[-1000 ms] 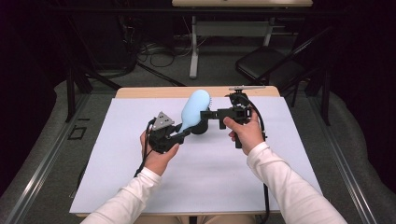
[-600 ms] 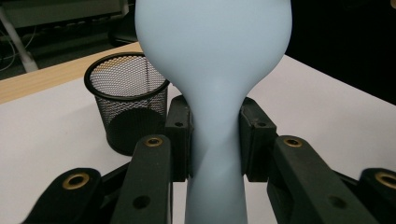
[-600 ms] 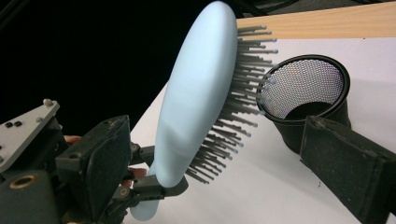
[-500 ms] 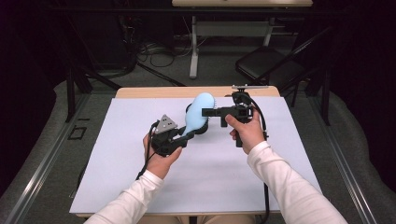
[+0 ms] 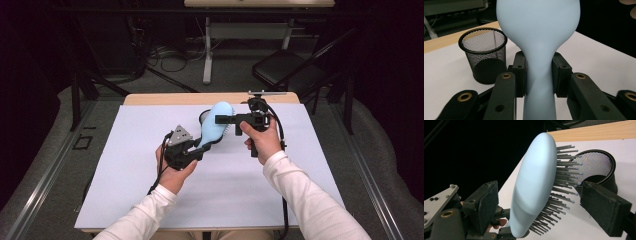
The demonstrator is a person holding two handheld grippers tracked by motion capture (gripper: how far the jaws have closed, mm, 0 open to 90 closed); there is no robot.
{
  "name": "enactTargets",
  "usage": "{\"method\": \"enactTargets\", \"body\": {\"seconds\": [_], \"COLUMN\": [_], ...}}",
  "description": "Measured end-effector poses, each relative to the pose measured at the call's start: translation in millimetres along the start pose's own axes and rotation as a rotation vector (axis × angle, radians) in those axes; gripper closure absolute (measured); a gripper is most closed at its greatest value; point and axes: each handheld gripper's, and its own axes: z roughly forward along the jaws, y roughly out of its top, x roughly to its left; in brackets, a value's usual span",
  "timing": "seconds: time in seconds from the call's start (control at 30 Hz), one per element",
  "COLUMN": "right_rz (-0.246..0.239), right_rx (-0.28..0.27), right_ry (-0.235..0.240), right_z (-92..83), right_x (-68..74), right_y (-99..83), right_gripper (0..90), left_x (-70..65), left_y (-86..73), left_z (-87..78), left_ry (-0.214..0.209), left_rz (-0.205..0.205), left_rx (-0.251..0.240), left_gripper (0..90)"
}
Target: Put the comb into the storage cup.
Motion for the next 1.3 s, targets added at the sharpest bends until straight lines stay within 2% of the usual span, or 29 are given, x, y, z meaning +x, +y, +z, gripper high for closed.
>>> {"method": "enactTargets", "body": {"seconds": [0.67,0.87,1.3], "right_rz": [0.016,0.029,0.08], "right_rx": [-0.005,-0.023,-0.019], "right_ry": [0.015,0.014,0.038], "right_z": [3.8,3.0,3.8], "right_x": [-3.7,-5.0,-11.2], "right_y": [0.8,1.3,2.0], "right_gripper": [28.3,34.0,34.4], "left_x": [-4.1,-5.1,-7.0], "left_y": [-2.8,-3.3,-3.8], "left_z": [2.9,3.6,4.9], "left_ry": [-0.007,-0.01,-0.017], "left_rz": [0.009,0.008,0.015], "left_rx": [0.005,0.005,0.006], "left_gripper": [69.2,69.2,69.2]}}
